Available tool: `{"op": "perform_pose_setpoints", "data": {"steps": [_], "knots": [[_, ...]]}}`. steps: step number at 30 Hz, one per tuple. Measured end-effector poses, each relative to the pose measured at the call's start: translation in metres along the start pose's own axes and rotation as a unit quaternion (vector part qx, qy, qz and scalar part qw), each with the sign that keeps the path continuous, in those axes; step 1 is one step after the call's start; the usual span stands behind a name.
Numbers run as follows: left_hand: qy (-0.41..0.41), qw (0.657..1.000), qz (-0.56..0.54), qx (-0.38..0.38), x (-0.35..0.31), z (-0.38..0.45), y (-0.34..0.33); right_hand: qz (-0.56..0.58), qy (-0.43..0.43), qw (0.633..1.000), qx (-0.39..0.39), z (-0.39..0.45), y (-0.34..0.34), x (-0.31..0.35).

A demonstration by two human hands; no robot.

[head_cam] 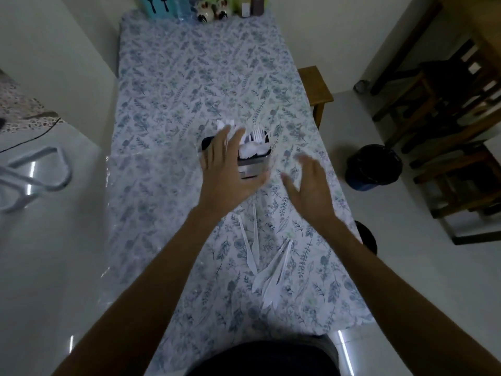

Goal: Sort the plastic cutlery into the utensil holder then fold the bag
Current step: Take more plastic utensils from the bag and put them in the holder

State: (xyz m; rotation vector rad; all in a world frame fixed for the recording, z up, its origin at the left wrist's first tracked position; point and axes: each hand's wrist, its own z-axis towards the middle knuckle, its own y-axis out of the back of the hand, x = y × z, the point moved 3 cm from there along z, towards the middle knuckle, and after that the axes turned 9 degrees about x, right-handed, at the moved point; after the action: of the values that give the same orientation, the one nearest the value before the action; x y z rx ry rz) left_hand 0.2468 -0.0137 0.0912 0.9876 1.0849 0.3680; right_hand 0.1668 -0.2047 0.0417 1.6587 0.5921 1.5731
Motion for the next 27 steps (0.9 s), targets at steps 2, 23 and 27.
{"op": "perform_pose_setpoints", "data": {"steps": [2,23,27], "knots": [[0.038,0.998,-0.047,-0.001,0.012,-0.05,-0.024,-0.118,0.086,0.984,0.106,-0.052,-0.035,-0.02],[0.321,0.889,-0.314,0.085,0.037,-0.217,-0.095,0.037,0.075,0.989,0.121,-0.164,-0.039,-0.035],[0.308,0.786,-0.527,0.1,0.019,-0.215,-0.11,0.119,0.048,0.973,0.192,-0.182,-0.053,0.017]]}}
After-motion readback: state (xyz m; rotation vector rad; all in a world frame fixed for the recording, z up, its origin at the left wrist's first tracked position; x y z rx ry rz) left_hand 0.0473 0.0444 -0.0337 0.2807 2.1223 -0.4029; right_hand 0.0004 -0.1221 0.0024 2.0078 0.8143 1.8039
